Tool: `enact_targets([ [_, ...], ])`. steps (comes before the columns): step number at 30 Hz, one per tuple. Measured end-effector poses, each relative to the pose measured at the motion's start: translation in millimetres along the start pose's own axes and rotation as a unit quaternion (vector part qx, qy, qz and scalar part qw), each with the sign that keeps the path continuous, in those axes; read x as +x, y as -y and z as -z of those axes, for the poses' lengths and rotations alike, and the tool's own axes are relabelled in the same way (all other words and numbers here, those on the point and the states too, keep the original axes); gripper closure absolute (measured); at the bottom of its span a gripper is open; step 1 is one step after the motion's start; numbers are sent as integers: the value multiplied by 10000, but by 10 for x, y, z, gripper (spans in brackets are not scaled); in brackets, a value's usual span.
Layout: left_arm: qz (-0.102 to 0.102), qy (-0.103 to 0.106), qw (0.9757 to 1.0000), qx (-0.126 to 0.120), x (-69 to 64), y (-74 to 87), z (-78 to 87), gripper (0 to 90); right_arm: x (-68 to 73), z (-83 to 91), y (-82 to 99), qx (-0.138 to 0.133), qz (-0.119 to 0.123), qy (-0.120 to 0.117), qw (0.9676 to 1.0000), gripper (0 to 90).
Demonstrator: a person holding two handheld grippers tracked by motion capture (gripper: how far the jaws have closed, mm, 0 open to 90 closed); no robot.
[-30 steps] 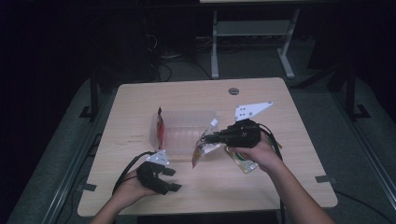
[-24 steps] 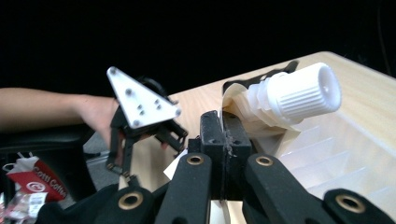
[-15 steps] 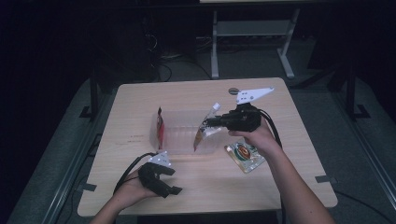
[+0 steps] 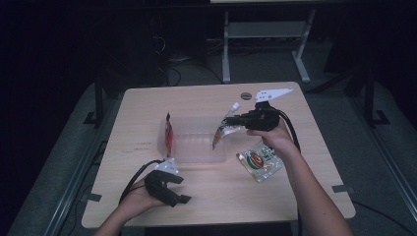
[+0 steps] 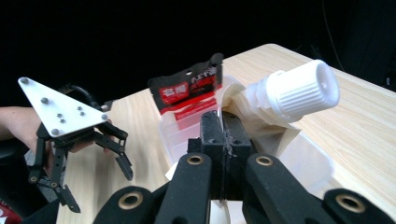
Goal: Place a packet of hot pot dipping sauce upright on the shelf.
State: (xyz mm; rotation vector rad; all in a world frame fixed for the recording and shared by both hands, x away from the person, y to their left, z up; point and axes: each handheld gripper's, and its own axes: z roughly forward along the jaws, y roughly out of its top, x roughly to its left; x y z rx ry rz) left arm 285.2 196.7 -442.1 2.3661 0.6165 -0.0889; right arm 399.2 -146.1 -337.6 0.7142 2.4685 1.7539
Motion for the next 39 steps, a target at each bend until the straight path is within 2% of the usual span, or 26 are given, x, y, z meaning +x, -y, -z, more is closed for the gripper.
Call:
enact_targets([
  [12,4,-17,10000,-1,-2,-1,6,211,-95,96,61,95,-51,208,9997,894],
  [19,12,-17,10000,-28,0,1,4,211,-74,109,59,162,22,279,9995,894],
  [26,30,-21,10000,-25,-3,2,3,211,-69,-12,90,315,24,244,9992,894],
  [39,-20,-29,10000,-25,3,6,0,211,-127,-111,197,324,-128,235,9991,893],
])
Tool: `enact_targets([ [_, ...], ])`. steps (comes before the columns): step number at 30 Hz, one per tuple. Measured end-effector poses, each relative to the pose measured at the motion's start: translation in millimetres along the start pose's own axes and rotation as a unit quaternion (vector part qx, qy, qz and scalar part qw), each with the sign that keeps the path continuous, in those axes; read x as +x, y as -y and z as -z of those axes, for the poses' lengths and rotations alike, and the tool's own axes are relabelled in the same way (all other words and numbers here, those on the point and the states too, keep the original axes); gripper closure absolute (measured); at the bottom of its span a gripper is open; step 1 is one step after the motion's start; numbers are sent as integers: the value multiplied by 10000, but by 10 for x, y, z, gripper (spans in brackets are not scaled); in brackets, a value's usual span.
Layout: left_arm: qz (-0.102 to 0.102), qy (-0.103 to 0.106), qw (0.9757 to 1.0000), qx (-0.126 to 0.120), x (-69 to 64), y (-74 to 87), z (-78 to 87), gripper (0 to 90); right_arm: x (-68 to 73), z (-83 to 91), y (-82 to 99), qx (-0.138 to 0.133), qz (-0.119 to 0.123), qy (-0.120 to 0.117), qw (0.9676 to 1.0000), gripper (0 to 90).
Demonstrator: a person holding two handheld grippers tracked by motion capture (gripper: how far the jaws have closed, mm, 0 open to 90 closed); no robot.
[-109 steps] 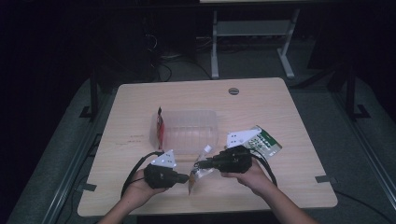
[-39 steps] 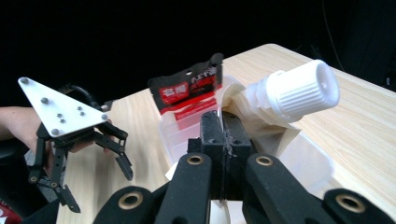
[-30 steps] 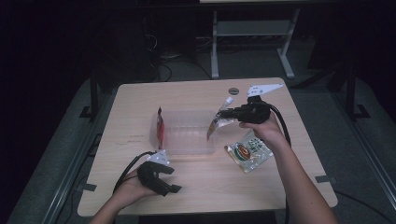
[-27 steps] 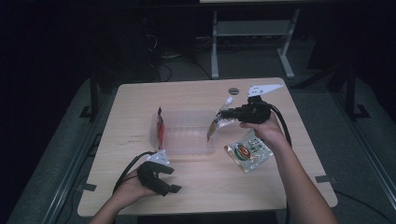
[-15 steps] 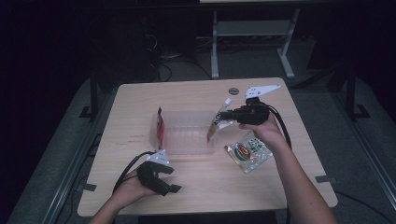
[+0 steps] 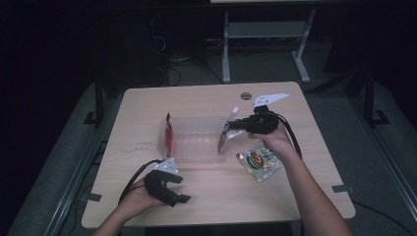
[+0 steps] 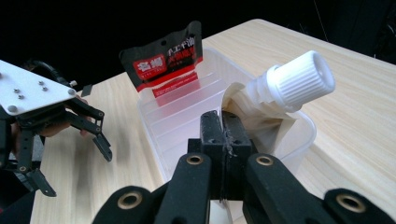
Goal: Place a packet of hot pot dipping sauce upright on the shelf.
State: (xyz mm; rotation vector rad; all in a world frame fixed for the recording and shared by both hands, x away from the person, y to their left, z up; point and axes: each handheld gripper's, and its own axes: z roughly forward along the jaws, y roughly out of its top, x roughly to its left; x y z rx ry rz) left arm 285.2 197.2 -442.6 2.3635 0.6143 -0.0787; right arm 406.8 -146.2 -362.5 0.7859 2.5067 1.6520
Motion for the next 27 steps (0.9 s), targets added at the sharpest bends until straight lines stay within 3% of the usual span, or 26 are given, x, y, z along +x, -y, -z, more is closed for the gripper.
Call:
enact_targets([
  [18,24,-2,10000,-18,-8,9,-20,213,-65,-152,127,235,-46,99,9997,891],
  [27,-52,19,9999,116,-2,5,-41,216,-97,-169,171,142,-146,114,9997,879],
])
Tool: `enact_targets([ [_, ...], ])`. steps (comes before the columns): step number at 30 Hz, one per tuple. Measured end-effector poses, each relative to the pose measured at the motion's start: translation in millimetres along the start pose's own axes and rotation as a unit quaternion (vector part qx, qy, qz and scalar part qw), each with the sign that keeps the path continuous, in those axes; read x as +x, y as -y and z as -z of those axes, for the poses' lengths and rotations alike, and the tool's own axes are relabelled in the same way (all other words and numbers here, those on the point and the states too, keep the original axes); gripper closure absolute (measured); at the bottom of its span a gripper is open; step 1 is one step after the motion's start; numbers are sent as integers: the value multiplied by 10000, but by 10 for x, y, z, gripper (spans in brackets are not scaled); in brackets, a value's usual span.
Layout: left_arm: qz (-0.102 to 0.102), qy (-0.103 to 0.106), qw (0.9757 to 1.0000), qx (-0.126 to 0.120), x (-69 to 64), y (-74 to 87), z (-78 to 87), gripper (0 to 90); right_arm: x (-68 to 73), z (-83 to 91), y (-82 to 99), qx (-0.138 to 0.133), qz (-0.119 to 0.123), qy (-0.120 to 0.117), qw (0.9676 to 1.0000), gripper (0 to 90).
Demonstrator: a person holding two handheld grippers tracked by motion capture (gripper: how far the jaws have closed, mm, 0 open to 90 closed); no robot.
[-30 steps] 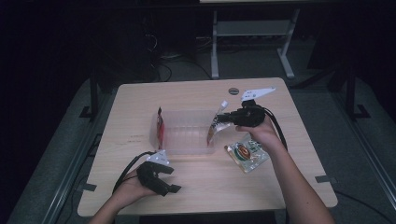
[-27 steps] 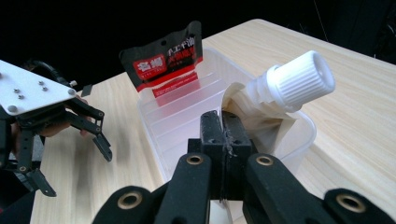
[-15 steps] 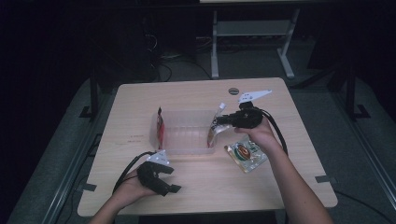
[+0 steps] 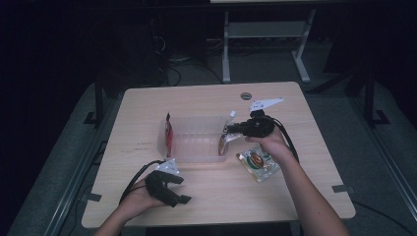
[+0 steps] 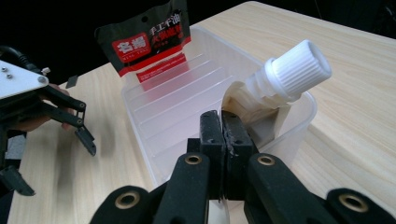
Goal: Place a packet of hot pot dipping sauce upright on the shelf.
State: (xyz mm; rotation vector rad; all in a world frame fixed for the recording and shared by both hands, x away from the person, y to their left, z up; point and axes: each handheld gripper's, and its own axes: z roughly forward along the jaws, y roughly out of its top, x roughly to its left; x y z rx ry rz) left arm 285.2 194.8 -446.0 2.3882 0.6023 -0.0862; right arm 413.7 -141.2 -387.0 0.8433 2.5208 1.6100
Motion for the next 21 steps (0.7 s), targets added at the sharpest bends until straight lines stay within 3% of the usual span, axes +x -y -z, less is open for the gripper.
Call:
enact_targets([
  [1,-5,9,10000,-17,-6,0,-6,216,-4,-2,1,-7,-22,7,10000,866],
  [4,-45,-5,10000,23,-15,-3,-1,216,-6,-2,4,24,-106,95,9999,681],
  [8,-17,7,10000,-27,-10,2,-9,218,-3,36,0,-26,-216,227,9995,519],
  [16,-73,-9,10000,5,-10,4,-3,218,20,109,23,79,-292,159,9994,355],
  [21,-87,-22,10000,10,-9,5,-2,219,106,175,34,255,-271,276,9989,260],
])
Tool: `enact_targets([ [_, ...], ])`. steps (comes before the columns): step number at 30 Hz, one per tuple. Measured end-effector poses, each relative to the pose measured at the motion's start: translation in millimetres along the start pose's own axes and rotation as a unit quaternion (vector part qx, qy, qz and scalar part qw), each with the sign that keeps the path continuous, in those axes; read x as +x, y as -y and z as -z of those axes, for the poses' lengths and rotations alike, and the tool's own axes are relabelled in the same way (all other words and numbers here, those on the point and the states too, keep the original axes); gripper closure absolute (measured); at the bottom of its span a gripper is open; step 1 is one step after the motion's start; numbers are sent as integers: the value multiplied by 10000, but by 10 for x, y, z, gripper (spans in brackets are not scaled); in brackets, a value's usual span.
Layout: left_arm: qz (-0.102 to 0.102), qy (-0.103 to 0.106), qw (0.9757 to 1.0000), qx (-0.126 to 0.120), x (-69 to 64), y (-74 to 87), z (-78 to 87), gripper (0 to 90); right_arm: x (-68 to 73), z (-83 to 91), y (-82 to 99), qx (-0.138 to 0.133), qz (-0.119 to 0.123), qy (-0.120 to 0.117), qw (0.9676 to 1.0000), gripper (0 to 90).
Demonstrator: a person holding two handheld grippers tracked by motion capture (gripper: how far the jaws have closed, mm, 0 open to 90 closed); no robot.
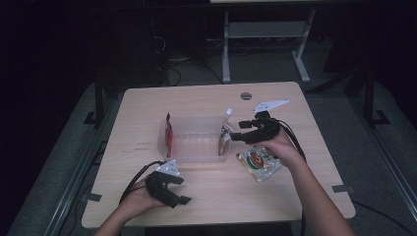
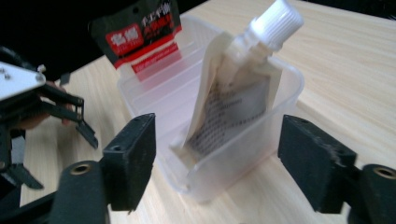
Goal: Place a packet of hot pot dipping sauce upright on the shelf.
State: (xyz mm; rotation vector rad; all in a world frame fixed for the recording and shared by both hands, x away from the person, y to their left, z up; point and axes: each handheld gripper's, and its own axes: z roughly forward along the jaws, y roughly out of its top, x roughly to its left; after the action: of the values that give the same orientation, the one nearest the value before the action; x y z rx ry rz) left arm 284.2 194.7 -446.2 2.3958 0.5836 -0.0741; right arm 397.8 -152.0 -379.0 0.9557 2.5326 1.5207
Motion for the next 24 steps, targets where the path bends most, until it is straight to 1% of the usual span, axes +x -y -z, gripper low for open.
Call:
enact_targets([
  [2,-10,-5,10000,-2,0,0,0,218,36,31,17,81,48,24,10000,256],
  [6,-12,-28,10000,-14,10,2,6,219,114,144,56,225,111,193,9995,246],
  [9,18,-19,10000,-1,7,3,2,219,166,227,109,213,151,211,9994,246],
  [11,-13,-28,10000,20,4,2,2,218,200,279,162,267,171,234,9992,241],
  [16,-33,-39,10000,-30,10,2,2,218,276,387,317,357,264,297,9986,228],
  [18,-1,-43,10000,-75,14,4,-1,217,305,424,384,393,250,320,9984,228],
  [22,-14,-59,10000,-74,17,3,-1,218,325,493,530,441,229,357,9981,231],
  [24,-19,-75,9999,-82,14,5,-3,218,333,540,609,440,160,396,9981,233],
])
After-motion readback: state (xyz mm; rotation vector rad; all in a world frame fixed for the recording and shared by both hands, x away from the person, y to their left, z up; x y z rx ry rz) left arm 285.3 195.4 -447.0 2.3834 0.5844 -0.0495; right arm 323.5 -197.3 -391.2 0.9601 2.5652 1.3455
